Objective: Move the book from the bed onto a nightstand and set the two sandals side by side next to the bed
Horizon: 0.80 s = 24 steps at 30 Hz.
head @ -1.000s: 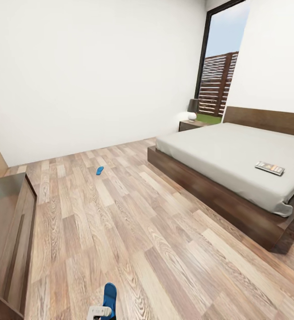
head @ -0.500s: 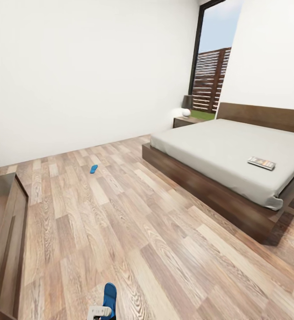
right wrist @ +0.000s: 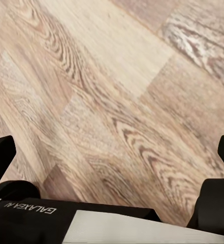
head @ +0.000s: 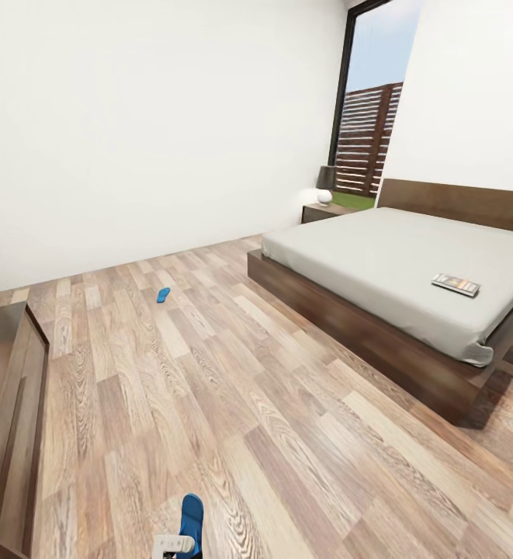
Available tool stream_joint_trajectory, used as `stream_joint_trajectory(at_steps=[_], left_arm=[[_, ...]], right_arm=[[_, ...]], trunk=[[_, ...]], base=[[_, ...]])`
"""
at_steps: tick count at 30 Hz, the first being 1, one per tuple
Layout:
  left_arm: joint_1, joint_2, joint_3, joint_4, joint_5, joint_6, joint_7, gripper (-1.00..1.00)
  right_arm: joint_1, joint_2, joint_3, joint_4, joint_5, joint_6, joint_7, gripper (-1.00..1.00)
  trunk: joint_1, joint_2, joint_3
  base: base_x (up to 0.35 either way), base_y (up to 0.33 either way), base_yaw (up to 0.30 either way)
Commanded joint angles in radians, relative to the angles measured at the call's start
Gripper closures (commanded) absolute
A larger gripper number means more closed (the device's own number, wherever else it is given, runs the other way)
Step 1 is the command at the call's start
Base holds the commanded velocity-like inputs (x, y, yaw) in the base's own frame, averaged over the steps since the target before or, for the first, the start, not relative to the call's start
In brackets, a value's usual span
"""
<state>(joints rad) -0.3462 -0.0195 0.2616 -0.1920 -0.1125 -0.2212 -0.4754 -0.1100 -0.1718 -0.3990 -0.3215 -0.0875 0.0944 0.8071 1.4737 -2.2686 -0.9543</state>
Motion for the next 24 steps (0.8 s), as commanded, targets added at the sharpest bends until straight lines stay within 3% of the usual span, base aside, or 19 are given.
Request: stream_joint_trajectory(at_steps=[1, 7, 19, 24], left_arm=[[-0.001, 0.000, 0.008, 0.000, -0.011, -0.004, -0.003, 1.00], [-0.001, 0.000, 0.010, 0.000, -0.009, -0.004, -0.002, 1.00], [-0.001, 0.000, 0.010, 0.000, -0.007, -0.004, -0.002, 1.00], [-0.001, 0.000, 0.010, 0.000, -0.007, -0.004, -0.001, 1.00]], right_arm=[[0.000, 0.000, -0.002, 0.002, -0.009, 0.010, 0.005, -1.00], [0.000, 0.000, -0.003, 0.006, -0.009, 0.009, 0.004, -1.00], [0.000, 0.000, -0.003, 0.006, -0.011, 0.010, 0.006, -1.00], [0.000, 0.000, -0.003, 0.005, -0.011, 0.010, 0.006, -1.00]], trunk=[[0.000, 0.000, -0.001], [0.000, 0.000, -0.001], [0.000, 0.000, -0.001], [0.000, 0.000, -0.003]], base=[[0.000, 0.000, 0.000], [0.111, 0.000, 0.000], [0.313, 0.000, 0.000], [0.327, 0.000, 0.159]])
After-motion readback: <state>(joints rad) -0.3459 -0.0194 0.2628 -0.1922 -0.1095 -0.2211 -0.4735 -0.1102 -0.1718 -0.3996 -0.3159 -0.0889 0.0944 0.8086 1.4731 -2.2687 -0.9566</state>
